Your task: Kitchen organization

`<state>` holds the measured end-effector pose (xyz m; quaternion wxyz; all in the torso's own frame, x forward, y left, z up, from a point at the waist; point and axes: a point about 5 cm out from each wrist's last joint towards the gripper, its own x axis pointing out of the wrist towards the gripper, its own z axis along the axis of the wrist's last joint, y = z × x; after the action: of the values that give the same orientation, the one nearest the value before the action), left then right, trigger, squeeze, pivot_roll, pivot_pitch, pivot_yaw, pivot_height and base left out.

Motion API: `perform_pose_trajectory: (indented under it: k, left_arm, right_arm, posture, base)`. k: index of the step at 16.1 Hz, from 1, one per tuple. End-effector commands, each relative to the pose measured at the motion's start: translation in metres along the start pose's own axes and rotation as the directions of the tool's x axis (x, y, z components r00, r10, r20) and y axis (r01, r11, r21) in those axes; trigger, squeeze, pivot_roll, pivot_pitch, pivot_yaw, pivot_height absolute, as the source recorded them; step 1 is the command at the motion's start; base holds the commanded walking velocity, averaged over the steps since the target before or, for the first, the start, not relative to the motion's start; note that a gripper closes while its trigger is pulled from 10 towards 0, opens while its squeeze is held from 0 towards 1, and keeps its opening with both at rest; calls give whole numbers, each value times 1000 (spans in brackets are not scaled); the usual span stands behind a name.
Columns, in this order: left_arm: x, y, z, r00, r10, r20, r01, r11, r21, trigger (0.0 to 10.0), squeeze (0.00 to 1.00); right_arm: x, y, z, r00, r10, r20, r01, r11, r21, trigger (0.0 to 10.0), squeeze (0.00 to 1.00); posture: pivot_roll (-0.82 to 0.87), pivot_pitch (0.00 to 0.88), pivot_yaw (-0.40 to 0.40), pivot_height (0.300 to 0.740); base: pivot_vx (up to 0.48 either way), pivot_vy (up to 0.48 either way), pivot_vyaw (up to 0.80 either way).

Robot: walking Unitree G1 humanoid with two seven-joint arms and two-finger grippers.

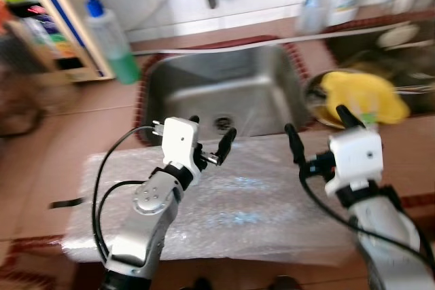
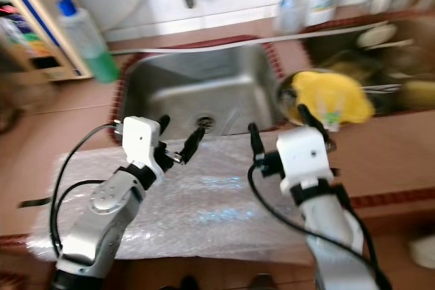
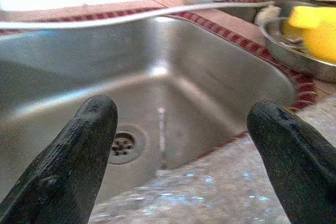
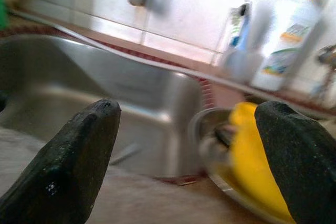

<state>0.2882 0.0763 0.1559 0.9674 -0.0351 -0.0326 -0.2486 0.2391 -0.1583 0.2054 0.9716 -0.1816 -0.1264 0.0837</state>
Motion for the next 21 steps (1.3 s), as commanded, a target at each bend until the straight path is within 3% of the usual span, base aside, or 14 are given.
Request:
perform_pose_trajectory:
  k: [1, 4, 10, 11, 12, 16, 19, 21]
  left_arm:
    - [1, 5, 1, 1000, 19, 8, -19, 999, 26, 10000, 0]
    - [1, 6, 0, 998, 61, 5, -61, 998, 4, 10000, 0]
    - [-2, 4, -3, 997, 76, 7, -76, 997, -4, 10000, 0]
    - [-3, 17, -3, 983, 182, 35, -182, 983, 4, 10000, 0]
    - [-3, 24, 1, 967, 247, 58, -247, 969, -5, 10000, 0]
    - [-6, 23, 0, 944, 321, 78, -319, 947, -41, 10000, 0]
    - [-3, 22, -1, 943, 323, 81, -321, 946, -35, 10000, 0]
    - [0, 22, 0, 957, 280, 83, -280, 960, -10, 10000, 0]
  right_arm:
    - [3, 2, -4, 999, 29, -19, -29, 1000, 5, 10000, 376]
    - [12, -1, -11, 999, 40, -16, -40, 999, -1, 10000, 376]
    - [11, 0, -14, 999, 47, -13, -47, 999, -11, 10000, 376]
    - [20, 10, -11, 996, 86, 13, -86, 996, 7, 10000, 373]
    - [27, 15, -8, 993, 113, 27, -113, 993, 20, 10000, 376]
    - [38, 16, -10, 981, 188, 39, -189, 982, 9, 10000, 376]
    - [41, 14, -12, 979, 199, 50, -198, 980, -8, 10000, 373]
    - [37, 12, -15, 988, 146, 43, -146, 989, 3, 10000, 376]
  posture:
    - [-411, 171, 88, 740]
    - [-394, 167, 147, 740]
    - [-396, 163, 156, 740]
    - [-343, 93, 88, 740]
    - [-328, 101, 73, 740]
    - [-295, 98, 11, 740]
    - [-300, 100, 47, 740]
    - [-314, 97, 59, 740]
  base:
    - [0, 0, 0]
    - [0, 0, 0]
    - [0, 0, 0]
    - [0, 0, 0]
    - [0, 0, 0]
    - [0, 0, 0]
    - [0, 0, 0]
    - [0, 0, 0]
